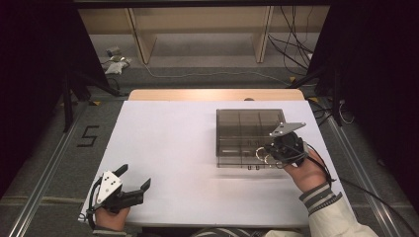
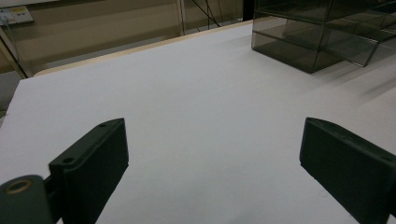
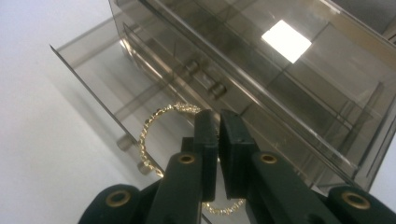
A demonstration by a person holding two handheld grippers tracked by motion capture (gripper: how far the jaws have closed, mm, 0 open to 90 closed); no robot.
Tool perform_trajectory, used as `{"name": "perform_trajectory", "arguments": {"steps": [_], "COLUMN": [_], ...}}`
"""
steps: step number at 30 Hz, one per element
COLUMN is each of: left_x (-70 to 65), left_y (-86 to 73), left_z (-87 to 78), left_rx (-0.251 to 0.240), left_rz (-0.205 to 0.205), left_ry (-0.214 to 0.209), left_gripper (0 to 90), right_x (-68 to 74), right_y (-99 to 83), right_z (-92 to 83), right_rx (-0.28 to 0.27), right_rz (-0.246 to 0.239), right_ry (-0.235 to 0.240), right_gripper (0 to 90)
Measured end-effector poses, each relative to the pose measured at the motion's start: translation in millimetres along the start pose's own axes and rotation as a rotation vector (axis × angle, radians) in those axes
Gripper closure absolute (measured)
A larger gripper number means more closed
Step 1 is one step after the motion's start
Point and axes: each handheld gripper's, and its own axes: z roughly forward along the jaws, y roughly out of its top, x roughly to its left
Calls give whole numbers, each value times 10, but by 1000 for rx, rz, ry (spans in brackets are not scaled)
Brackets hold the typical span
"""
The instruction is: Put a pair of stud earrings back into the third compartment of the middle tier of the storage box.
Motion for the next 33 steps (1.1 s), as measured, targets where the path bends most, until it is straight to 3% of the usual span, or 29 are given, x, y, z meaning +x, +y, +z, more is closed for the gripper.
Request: {"name": "perform_trajectory", "arguments": {"steps": [20, 33], "left_x": [-1, 2], "left_y": [-2, -4], "left_z": [2, 4], "left_rx": [1, 3], "left_rz": [-1, -1], "left_ry": [0, 0], "left_gripper": [76, 76], "right_x": [-187, -293], "right_y": [-254, -305], "right_z": [65, 149], "right_rx": [87, 112], "right_rz": [48, 72], "right_ry": [-48, -80], "right_gripper": [862, 861]}}
